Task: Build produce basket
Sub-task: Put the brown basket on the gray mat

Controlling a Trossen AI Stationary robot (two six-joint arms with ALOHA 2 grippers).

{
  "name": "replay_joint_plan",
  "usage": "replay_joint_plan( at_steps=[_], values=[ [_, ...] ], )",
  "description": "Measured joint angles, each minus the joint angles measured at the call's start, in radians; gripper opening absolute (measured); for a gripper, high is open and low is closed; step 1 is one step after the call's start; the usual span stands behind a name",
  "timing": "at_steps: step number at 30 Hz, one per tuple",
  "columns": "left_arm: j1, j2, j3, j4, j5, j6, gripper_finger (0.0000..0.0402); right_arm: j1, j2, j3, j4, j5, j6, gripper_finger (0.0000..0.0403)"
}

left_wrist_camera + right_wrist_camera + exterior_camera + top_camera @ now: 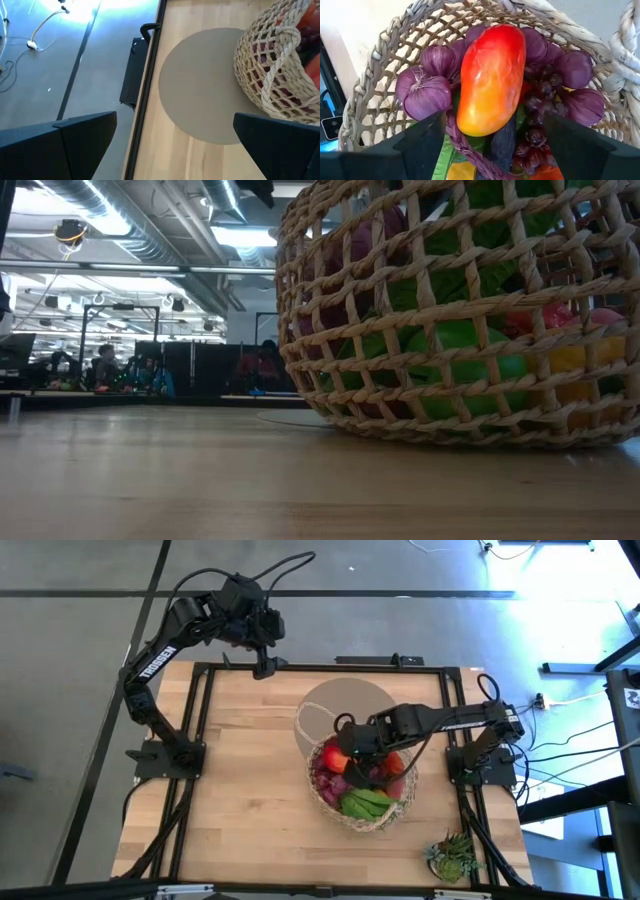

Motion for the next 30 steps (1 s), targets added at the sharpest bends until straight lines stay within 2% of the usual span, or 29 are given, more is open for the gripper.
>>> replay_joint_plan(
  at_steps=[16, 20, 23, 26, 30],
  values=[
    [-0.027, 0.001, -0.001, -0.012, -0.007, -0.059, 0.0392, -0.007, 0.000, 0.001, -0.005, -0.016, 0.009, 0.0323],
    [-0.030, 0.001, -0.001, -0.012, -0.006, -0.061, 0.0392, -0.023, 0.000, 0.051, -0.022, -0.055, 0.011, 0.0323],
    [-0.018, 0.001, -0.001, -0.019, 0.004, -0.135, 0.0392, -0.034, 0.000, 0.121, -0.064, -0.065, 0.029, 0.0323],
    [0.017, 0.001, -0.001, -0.045, 0.117, -0.235, 0.0392, -0.037, -0.002, 0.195, -0.074, -0.065, 0.035, 0.0323],
    [0.071, 0.001, -0.044, -0.067, 0.409, -0.319, 0.0392, -0.029, -0.002, 0.294, -0.102, -0.063, 0.005, 0.0323]
  ],
)
